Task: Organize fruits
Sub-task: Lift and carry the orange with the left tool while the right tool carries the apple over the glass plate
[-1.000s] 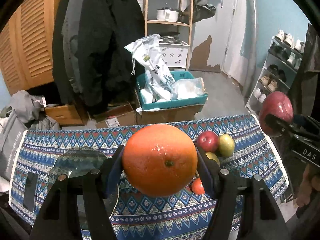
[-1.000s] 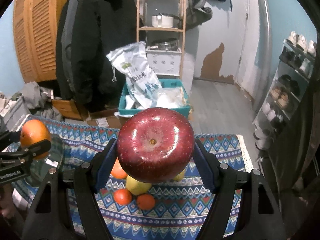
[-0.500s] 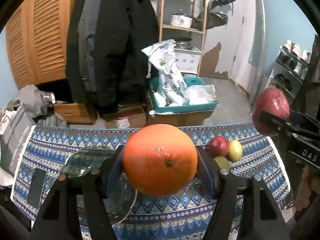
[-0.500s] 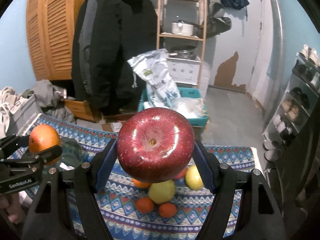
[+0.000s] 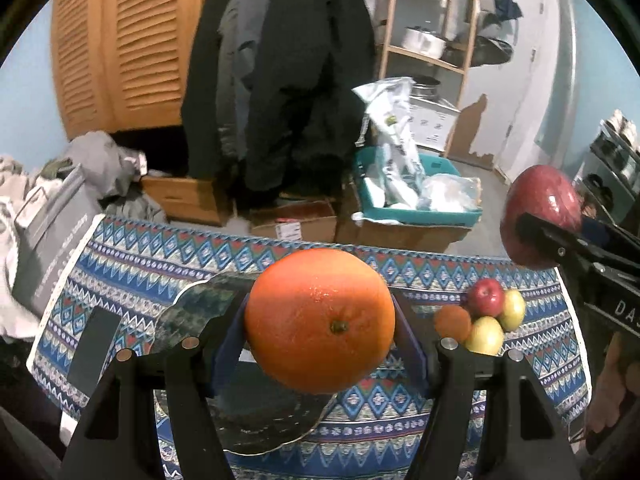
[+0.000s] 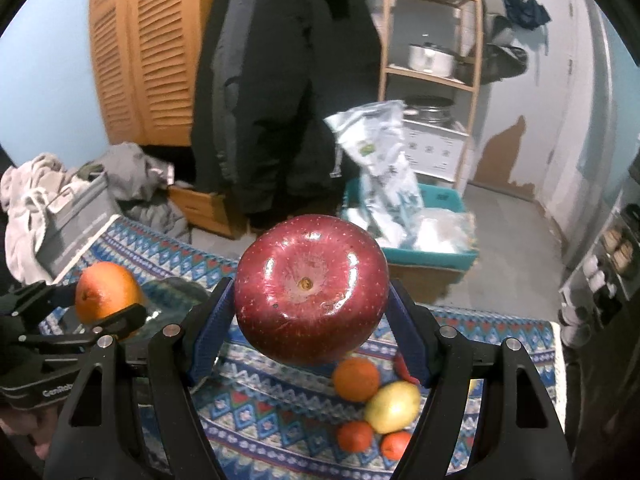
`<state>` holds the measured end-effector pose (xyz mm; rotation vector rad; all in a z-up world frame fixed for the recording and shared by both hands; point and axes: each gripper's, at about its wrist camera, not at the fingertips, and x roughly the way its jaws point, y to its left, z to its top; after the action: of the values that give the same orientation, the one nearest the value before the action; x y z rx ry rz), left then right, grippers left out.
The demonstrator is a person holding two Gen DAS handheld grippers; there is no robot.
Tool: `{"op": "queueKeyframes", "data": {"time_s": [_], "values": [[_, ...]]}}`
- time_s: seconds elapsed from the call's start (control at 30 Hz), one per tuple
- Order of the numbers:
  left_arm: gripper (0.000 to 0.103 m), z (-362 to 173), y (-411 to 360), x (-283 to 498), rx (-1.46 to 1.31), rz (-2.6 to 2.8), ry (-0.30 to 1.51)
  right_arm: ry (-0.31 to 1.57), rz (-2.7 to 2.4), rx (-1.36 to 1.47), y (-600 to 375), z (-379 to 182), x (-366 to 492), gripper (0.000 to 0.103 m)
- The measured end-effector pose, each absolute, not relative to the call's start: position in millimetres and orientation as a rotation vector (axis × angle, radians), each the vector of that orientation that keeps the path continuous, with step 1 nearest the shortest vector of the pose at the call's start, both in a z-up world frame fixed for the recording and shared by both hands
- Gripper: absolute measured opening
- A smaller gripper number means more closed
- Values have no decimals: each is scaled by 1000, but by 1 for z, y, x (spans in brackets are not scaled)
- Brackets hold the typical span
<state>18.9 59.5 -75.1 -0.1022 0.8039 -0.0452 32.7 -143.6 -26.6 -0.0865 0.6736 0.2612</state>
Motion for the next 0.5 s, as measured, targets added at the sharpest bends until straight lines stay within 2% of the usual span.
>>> {"op": "queueKeyframes", "data": {"time_s": [0.5], "values": [[69,-119,130,27,-115,133,878,750,375,-152,-54,-61,68,75]]}}
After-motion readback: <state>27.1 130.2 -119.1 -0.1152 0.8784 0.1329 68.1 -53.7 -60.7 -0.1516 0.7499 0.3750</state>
